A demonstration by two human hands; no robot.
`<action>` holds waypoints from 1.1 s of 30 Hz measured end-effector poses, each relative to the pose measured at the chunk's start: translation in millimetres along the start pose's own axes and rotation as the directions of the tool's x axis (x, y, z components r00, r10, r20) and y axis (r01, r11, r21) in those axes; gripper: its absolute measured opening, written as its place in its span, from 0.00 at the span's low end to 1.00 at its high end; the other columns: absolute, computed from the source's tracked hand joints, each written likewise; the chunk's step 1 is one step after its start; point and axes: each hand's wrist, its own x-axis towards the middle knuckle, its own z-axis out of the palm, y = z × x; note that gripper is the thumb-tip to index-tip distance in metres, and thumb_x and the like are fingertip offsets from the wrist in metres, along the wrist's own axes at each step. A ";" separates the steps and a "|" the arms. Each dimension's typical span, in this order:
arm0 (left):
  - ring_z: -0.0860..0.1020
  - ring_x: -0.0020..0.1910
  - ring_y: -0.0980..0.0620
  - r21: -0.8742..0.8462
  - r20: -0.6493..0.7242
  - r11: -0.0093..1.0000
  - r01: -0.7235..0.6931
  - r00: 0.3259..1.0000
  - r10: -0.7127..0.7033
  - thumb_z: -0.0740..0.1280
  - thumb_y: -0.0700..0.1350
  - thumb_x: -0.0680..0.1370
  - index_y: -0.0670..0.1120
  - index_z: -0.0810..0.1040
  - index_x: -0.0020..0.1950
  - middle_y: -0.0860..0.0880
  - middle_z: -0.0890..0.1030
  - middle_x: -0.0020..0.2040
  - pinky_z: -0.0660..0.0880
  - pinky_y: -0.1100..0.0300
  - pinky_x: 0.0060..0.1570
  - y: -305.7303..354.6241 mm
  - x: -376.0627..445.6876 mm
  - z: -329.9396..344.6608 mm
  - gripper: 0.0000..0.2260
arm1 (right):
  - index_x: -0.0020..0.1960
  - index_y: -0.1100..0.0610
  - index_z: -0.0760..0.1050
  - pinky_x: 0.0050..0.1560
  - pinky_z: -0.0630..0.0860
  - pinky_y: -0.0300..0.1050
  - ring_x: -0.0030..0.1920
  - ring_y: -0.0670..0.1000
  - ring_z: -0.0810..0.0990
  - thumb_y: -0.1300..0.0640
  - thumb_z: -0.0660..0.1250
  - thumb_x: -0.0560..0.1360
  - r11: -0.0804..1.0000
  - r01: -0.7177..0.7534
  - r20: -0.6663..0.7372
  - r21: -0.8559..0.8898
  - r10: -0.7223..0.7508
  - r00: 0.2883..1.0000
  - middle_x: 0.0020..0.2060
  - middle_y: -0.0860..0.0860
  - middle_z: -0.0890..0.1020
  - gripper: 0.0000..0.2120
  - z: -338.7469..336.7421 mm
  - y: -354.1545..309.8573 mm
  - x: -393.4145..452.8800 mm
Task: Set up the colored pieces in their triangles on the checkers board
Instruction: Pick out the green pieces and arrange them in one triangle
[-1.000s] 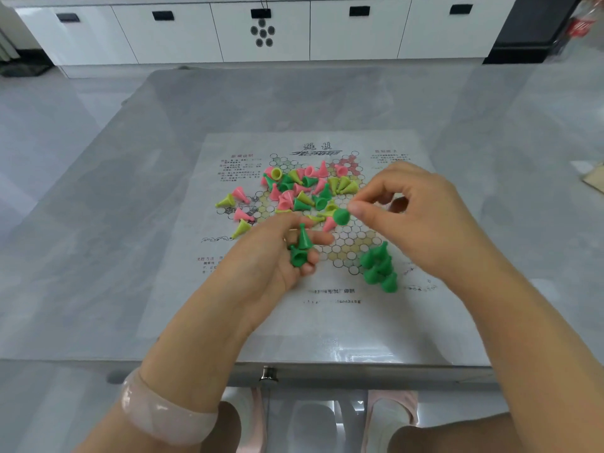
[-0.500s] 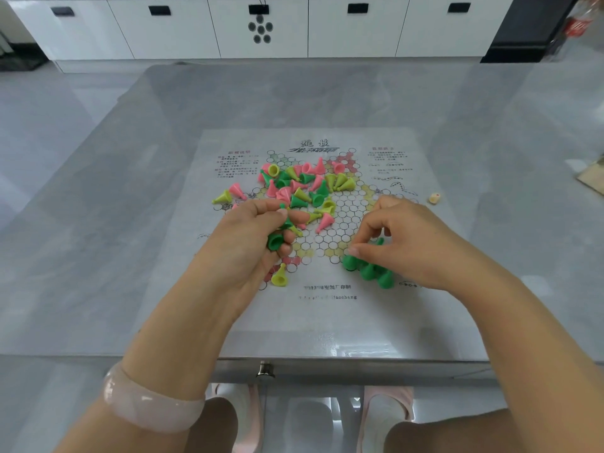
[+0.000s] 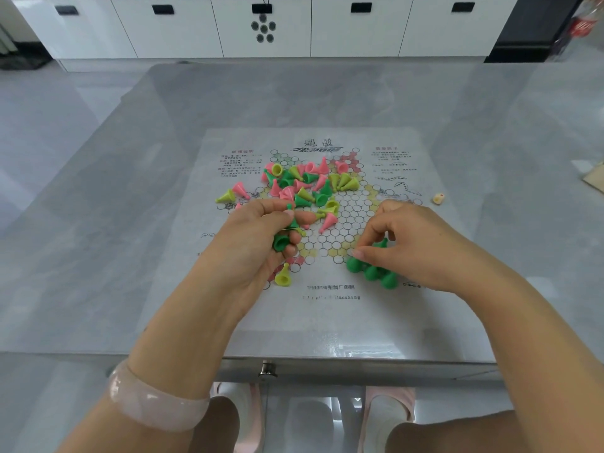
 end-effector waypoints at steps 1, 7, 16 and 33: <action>0.72 0.25 0.57 0.003 0.001 1.000 0.000 1.000 0.000 0.59 0.34 0.78 0.41 0.72 0.47 0.48 0.84 0.35 0.70 0.67 0.24 0.0 -0.2 0.3 0.05 | 0.33 0.44 0.76 0.36 0.65 0.27 0.38 0.40 0.69 0.51 0.70 0.69 1.000 0.005 0.007 -0.008 -0.005 1.000 0.39 0.44 0.71 0.08 -0.1 0.1 -0.5; 0.73 0.26 0.59 0.048 0.036 0.999 -0.025 0.999 0.023 0.61 0.33 0.76 0.42 0.75 0.45 0.49 0.83 0.35 0.71 0.68 0.26 -1.6 -0.8 -0.7 0.06 | 0.37 0.44 0.77 0.37 0.64 0.25 0.35 0.34 0.69 0.48 0.66 0.71 0.993 0.038 -0.158 0.108 -0.021 0.987 0.37 0.44 0.72 0.04 -9.6 -0.5 -5.3; 0.73 0.27 0.59 -0.013 0.128 0.999 -0.046 0.991 0.048 0.63 0.34 0.75 0.45 0.79 0.41 0.52 0.75 0.27 0.71 0.68 0.28 -6.3 -4.2 12.2 0.09 | 0.44 0.52 0.80 0.40 0.74 0.36 0.38 0.46 0.77 0.57 0.68 0.71 0.908 0.175 -0.242 0.381 -0.084 0.967 0.37 0.49 0.82 0.03 0.1 -25.5 0.1; 0.83 0.34 0.52 -0.201 0.065 0.977 0.073 0.996 -0.061 0.53 0.25 0.72 0.39 0.74 0.43 0.42 0.82 0.39 0.78 0.64 0.33 -1.1 1.1 16.4 0.14 | 0.39 0.46 0.78 0.37 0.68 0.22 0.34 0.34 0.75 0.59 0.69 0.71 0.950 0.003 -0.321 0.312 0.102 0.941 0.35 0.41 0.80 0.08 -16.6 38.0 10.8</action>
